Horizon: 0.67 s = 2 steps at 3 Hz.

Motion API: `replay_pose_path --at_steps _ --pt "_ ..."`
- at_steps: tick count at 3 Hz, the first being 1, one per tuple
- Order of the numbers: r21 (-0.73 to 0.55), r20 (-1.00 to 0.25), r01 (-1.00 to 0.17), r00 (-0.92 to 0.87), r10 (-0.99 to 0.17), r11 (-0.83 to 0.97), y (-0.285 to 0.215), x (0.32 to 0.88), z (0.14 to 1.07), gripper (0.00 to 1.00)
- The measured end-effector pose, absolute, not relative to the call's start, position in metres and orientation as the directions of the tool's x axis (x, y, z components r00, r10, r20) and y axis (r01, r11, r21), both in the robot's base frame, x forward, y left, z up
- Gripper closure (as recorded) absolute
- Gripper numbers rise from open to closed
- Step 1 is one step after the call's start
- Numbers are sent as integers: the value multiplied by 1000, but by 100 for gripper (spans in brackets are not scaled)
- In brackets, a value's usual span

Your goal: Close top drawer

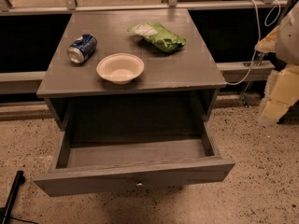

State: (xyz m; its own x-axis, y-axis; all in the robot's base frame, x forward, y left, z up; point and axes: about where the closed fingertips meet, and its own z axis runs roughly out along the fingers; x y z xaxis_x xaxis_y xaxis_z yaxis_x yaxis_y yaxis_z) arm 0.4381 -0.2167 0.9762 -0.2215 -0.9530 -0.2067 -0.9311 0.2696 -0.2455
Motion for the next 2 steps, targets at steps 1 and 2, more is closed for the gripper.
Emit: replay_pose_path --at_steps 1,2 --pt "-246 -207 -931 -221 -953 270 -217 438 976 0" --pt "-268 -239 -925 -207 -949 270 -214 443 960 0"
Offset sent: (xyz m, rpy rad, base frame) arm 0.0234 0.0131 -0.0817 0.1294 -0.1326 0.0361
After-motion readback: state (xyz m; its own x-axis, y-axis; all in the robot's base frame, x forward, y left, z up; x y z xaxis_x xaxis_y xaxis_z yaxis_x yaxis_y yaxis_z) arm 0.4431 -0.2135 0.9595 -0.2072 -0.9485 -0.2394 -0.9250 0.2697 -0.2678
